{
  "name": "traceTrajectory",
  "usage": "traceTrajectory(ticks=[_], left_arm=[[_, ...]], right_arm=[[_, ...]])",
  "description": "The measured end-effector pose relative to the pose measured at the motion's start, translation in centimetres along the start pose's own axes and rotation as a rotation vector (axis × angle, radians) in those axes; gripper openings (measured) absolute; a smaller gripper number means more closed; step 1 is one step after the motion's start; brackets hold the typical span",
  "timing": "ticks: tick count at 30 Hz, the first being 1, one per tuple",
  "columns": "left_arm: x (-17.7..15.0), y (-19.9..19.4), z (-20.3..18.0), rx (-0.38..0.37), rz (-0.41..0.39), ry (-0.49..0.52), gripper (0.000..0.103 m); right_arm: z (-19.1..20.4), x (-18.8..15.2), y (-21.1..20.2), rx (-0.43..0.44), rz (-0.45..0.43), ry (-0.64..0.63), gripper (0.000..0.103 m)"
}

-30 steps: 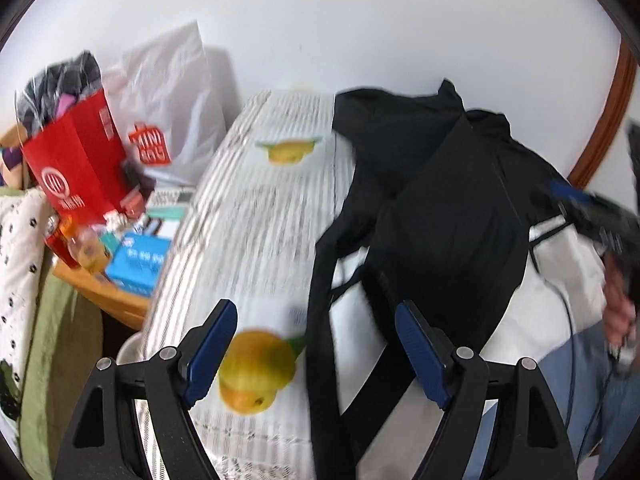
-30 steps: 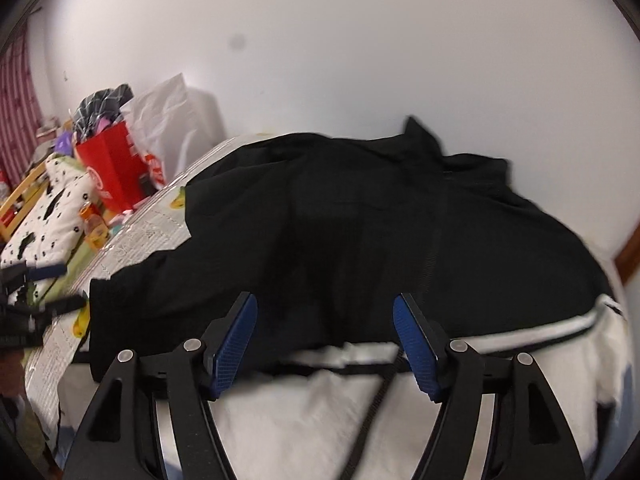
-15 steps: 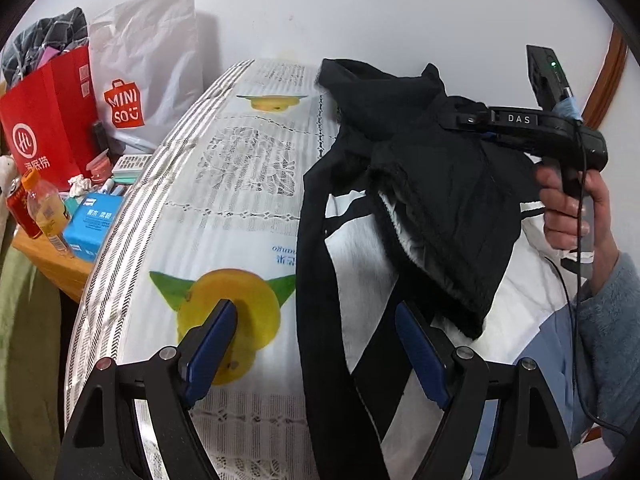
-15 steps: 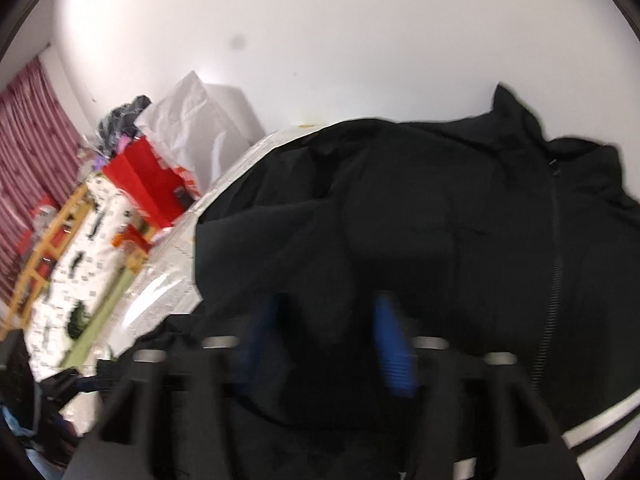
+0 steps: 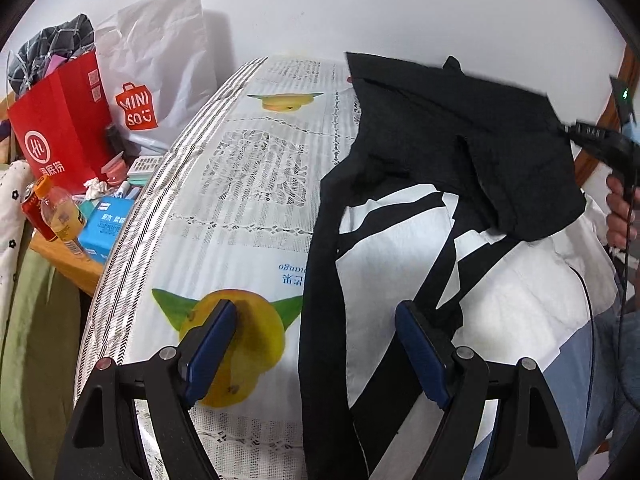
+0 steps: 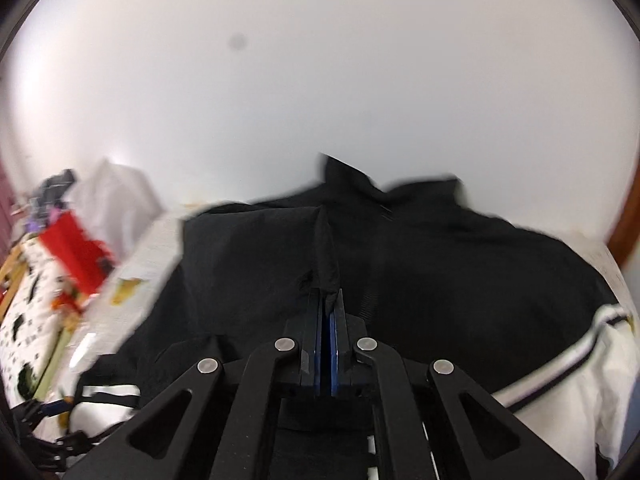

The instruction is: Fold large clothes

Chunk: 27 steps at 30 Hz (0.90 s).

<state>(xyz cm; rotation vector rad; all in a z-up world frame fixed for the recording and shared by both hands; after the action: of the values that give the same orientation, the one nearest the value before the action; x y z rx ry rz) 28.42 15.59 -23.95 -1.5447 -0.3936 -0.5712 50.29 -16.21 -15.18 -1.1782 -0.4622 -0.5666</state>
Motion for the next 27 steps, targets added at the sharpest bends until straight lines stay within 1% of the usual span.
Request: traceTrajectory(ticks=[5, 6, 7, 8, 9, 10, 12, 13, 16, 19, 22, 25, 27], left_arm=[[0.2, -0.3, 0.0, 0.021, 0.003, 0.003, 0.080], [0.2, -0.4, 0.1, 0.025, 0.004, 0.004, 0.080], [0.3, -0.5, 0.0, 0.026, 0.004, 0.004, 0.080], [0.3, -0.7, 0.1, 0.028, 0.003, 0.004, 0.080], [0.4, -0.9, 0.1, 0.032, 0.001, 0.005, 0.080], [0.5, -1.1, 0.2, 0.041, -0.003, 0.006, 0.080], [0.8, -1.3, 0.4, 0.057, -0.006, 0.003, 0.080], [1.0, -1.4, 0.6, 0.070, -0.006, -0.005, 0.080], [1.5, -1.2, 1.3, 0.104, -0.002, -0.020, 0.080], [2.1, -0.8, 1.9, 0.135, 0.007, -0.024, 0.080], [2.1, -0.4, 2.2, 0.138, 0.012, -0.029, 0.080], [1.8, -0.3, 2.0, 0.110, 0.018, -0.045, 0.080], [1.8, -0.4, 1.9, 0.113, 0.015, -0.038, 0.080]], right_arm=[[-3.5, -1.3, 1.7, -0.146, 0.066, 0.009, 0.009], [-3.6, -1.5, 1.4, -0.165, 0.067, 0.000, 0.013], [-3.4, -1.7, 1.2, -0.168, 0.064, -0.012, 0.025], [-2.8, -2.1, 0.8, -0.161, 0.062, -0.031, 0.034], [-1.5, -2.6, 0.1, -0.144, 0.066, -0.067, 0.053], [-0.7, -2.9, -0.3, -0.132, 0.065, -0.092, 0.061], [2.1, -4.3, -1.4, -0.088, 0.051, -0.150, 0.063], [3.7, -5.4, -1.8, -0.056, 0.066, -0.188, 0.067], [7.5, -9.5, -2.5, 0.044, 0.149, -0.254, 0.069], [10.2, -13.5, -2.7, 0.107, 0.224, -0.311, 0.070], [11.7, -16.0, -2.1, 0.109, 0.242, -0.380, 0.072], [12.1, -17.2, -0.2, 0.051, 0.252, -0.442, 0.073], [12.2, -17.7, 0.8, 0.018, 0.252, -0.475, 0.072]])
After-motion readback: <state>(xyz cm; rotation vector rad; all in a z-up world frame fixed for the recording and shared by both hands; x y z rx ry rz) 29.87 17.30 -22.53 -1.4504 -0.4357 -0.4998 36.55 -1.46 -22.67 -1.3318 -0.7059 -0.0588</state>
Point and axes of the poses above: each gripper's, at about its wrist camera, not at the fingertips, and y roughly the way its jaws point, z to its left, x to its top, the point moved 9 cm from there along y, roughly the way its jaws point, and after that the axes turned 15 degrees about y, right-handed, at the moved point
